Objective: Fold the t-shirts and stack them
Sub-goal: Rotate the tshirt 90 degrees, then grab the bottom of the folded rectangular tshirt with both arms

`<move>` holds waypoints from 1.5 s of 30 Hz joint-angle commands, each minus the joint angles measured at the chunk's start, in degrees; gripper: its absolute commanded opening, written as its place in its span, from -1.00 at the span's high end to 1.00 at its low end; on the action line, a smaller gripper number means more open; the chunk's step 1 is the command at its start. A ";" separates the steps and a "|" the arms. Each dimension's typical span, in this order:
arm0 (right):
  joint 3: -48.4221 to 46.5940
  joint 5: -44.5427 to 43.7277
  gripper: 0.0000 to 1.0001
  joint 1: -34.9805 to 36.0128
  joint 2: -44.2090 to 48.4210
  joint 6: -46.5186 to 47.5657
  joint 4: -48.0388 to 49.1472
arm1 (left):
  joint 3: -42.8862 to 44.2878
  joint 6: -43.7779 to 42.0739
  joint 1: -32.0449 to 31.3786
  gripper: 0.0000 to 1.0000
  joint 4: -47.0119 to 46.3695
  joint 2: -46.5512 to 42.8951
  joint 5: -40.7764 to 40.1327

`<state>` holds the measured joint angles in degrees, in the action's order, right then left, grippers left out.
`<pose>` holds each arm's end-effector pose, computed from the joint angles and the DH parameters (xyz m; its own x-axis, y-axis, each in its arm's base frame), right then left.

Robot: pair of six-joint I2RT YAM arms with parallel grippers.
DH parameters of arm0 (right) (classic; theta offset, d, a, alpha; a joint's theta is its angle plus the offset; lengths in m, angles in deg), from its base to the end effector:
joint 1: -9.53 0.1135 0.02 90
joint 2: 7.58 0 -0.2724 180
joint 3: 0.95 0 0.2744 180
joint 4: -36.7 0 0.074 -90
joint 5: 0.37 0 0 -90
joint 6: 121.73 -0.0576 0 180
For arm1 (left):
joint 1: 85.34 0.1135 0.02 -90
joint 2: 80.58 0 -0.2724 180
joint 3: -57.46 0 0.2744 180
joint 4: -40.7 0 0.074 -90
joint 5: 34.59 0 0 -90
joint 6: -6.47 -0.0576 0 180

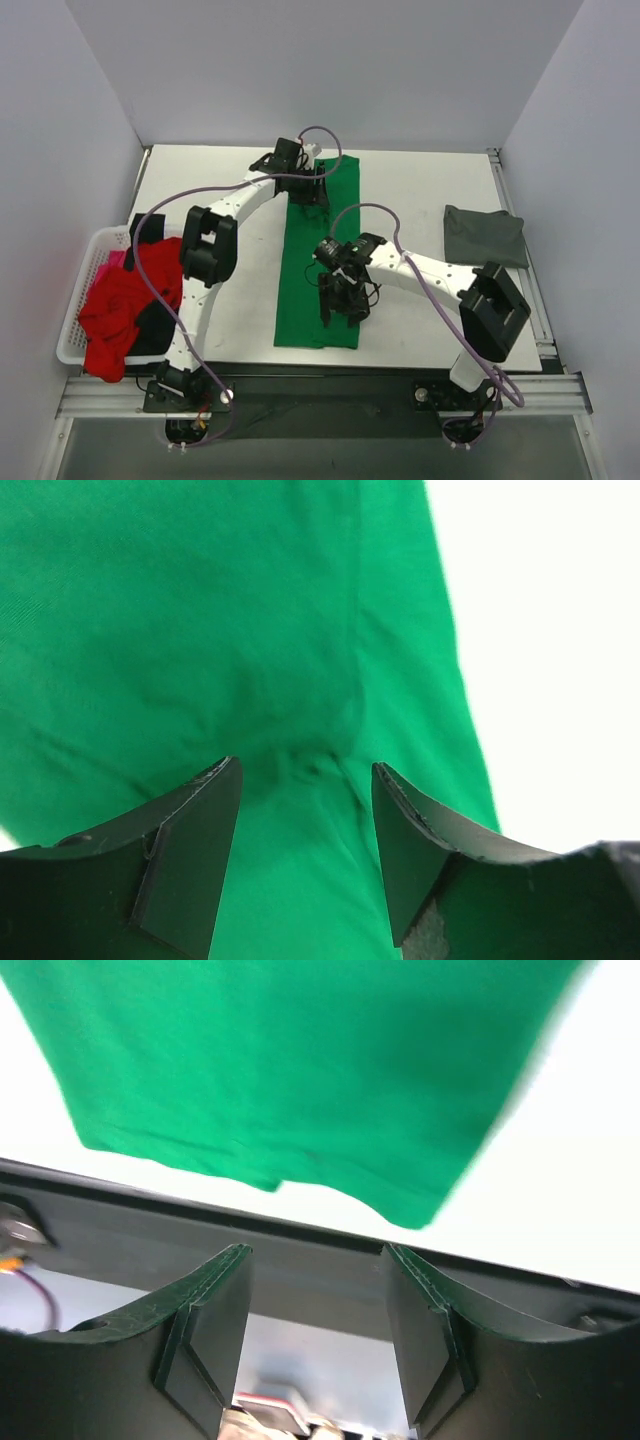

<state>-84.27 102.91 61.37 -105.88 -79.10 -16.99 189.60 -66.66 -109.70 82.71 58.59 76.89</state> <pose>0.2193 0.3004 0.1910 -0.9908 -0.1020 -0.0889 -0.1298 0.9016 0.4125 0.5216 -0.2593 0.1617 -0.8332 0.0808 -0.5471 0.3769 0.8069 -0.4549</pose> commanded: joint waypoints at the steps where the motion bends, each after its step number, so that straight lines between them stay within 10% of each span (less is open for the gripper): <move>1: 5.03 -1.85 -0.09 -1.38 3.64 2.11 -5.79 | -0.05 1.51 -0.25 -0.30 -1.18 -11.37 0.33; 20: 11.63 0.96 0.02 -2.18 0.83 7.91 0.27 | -70.61 8.71 -3.59 -0.29 4.10 -59.44 -7.24; 45: 16.20 1.75 0.37 -2.26 -0.05 9.41 3.35 | -84.61 14.16 -7.54 -0.29 -1.00 -60.60 0.14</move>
<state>-69.39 104.75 59.05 -107.17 -70.53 -10.63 106.54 -53.11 -116.54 84.24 -3.09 75.53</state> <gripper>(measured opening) 0.314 0.644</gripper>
